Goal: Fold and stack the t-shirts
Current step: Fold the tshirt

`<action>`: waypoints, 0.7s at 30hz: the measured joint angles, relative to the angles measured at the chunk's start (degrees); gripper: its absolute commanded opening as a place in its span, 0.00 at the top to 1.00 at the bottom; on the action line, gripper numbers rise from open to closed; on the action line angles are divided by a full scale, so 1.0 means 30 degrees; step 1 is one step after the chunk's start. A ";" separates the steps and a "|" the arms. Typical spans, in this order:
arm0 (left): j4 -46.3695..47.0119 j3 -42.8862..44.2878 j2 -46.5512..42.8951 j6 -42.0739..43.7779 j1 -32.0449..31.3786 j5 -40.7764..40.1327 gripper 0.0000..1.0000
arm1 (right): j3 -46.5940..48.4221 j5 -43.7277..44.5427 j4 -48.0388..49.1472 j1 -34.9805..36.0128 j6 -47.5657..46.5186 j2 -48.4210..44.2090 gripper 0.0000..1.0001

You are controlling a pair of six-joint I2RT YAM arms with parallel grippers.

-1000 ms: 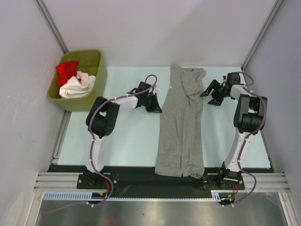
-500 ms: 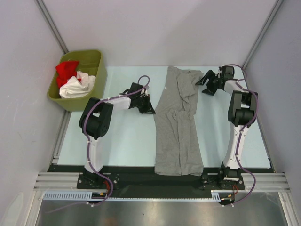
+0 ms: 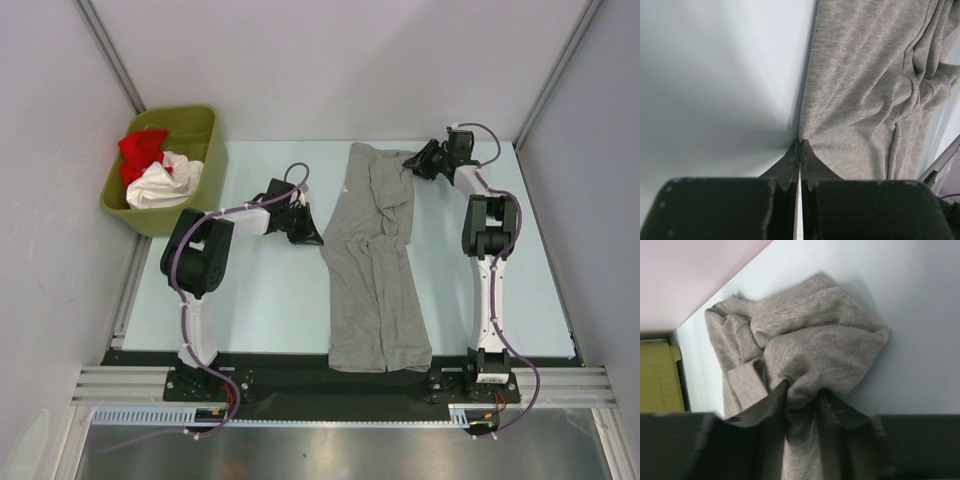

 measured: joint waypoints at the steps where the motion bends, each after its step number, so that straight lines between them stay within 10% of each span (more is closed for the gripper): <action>1: 0.0087 -0.0109 -0.0044 0.0000 0.0015 0.0015 0.99 | 0.0517 0.0146 -0.0007 0.0138 0.0022 0.0335 0.74; 10: 0.0947 -0.1064 -0.0452 -0.0211 0.0189 0.0379 1.00 | 0.3563 0.0860 0.0663 0.1348 0.0962 0.2521 0.89; 16: 0.0998 -0.0882 -0.0291 -0.0699 0.0211 0.0510 0.97 | 0.5872 0.0984 0.0889 0.1501 0.1472 0.3993 0.72; 21: 0.0678 -0.0350 -0.0087 -0.0692 0.0211 0.0750 0.56 | 0.6324 0.0954 0.0481 0.1333 0.1472 0.3978 0.46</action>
